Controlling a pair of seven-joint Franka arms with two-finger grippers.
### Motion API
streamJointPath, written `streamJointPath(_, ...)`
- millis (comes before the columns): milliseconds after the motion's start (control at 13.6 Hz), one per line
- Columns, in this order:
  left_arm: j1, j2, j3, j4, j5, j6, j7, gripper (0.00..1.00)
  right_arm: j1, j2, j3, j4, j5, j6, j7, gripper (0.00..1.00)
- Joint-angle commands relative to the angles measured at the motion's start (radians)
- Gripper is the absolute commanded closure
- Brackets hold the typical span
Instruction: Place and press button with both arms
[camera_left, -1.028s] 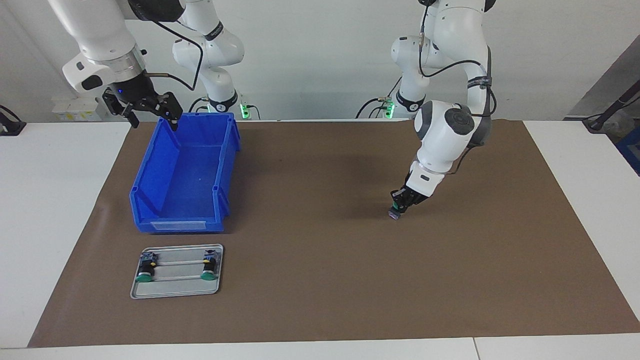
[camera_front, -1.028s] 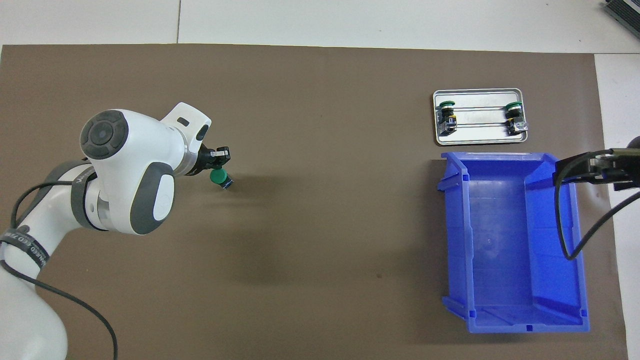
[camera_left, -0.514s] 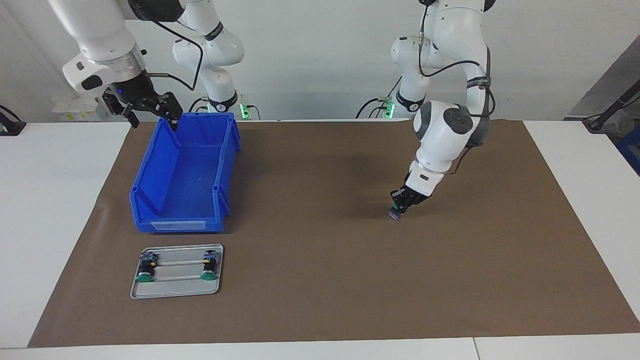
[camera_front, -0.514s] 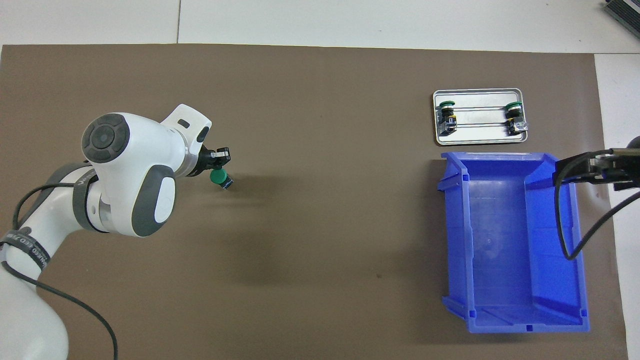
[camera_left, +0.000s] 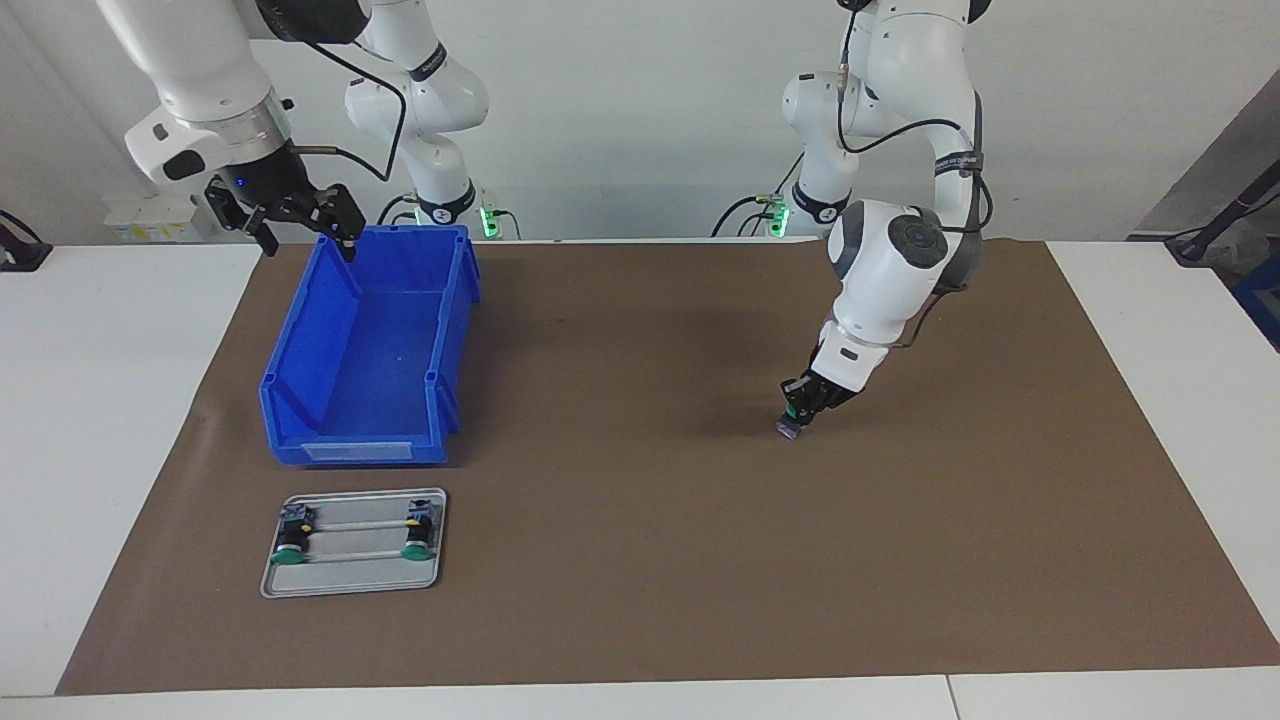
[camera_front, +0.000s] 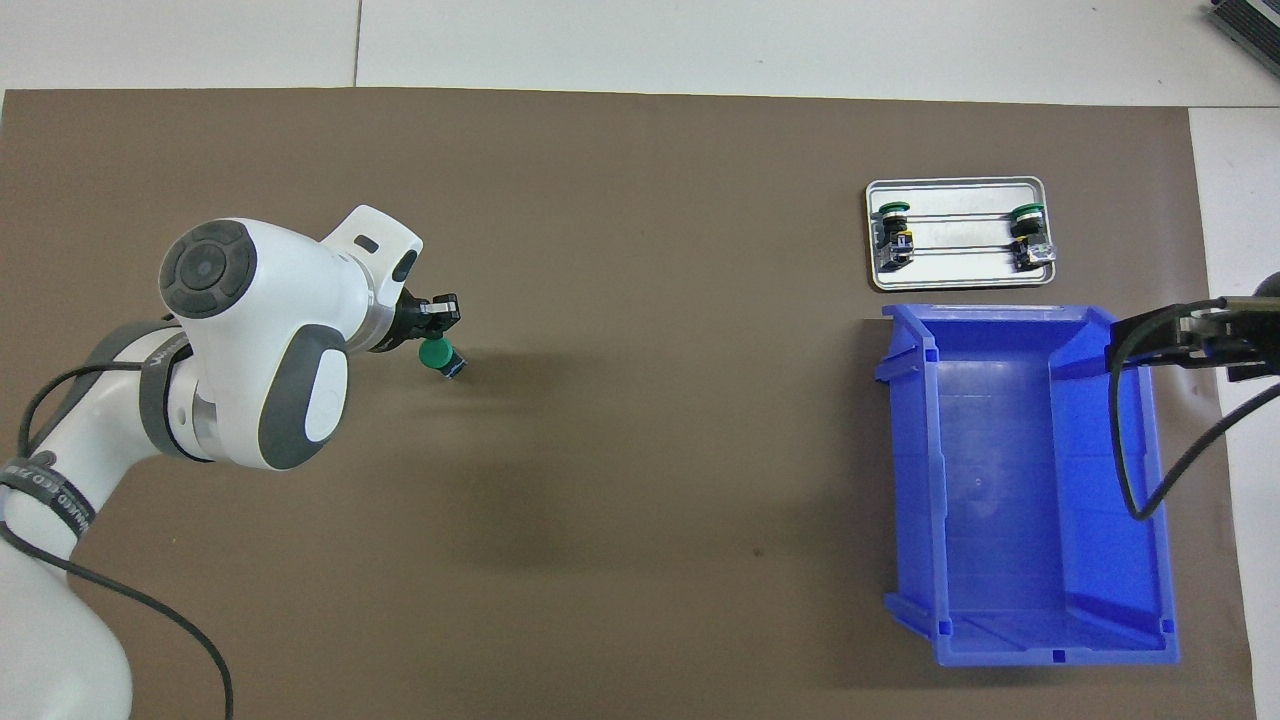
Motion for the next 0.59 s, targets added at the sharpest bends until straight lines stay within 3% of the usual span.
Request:
streamJointPath(0, -0.01, -0.003, 0.013, 0.086, 0.017, -0.146, -0.012, 1.0, -0.016, -0.016, 0.012, -0.01, 0.021, -0.008, -0.024, 0.0)
streamJointPath(220, -0.003, -0.022, 0.018, 0.178, 0.019, -0.305, -0.007, 1.0, -0.016, -0.016, 0.011, -0.01, 0.021, -0.008, -0.024, 0.0)
streamJointPath(294, 0.008, -0.039, 0.018, 0.201, 0.019, -0.365, -0.006, 0.93, -0.016, -0.016, 0.011, -0.012, 0.021, -0.008, -0.024, 0.0)
streamJointPath(367, 0.028, -0.053, 0.018, 0.235, 0.02, -0.437, 0.014, 0.61, -0.016, -0.016, 0.011, -0.012, 0.021, -0.006, -0.024, 0.0)
streamJointPath(514, 0.077, -0.067, 0.019, 0.298, 0.02, -0.551, 0.136, 0.39, -0.016, -0.016, 0.011, -0.012, 0.021, -0.008, -0.024, 0.0)
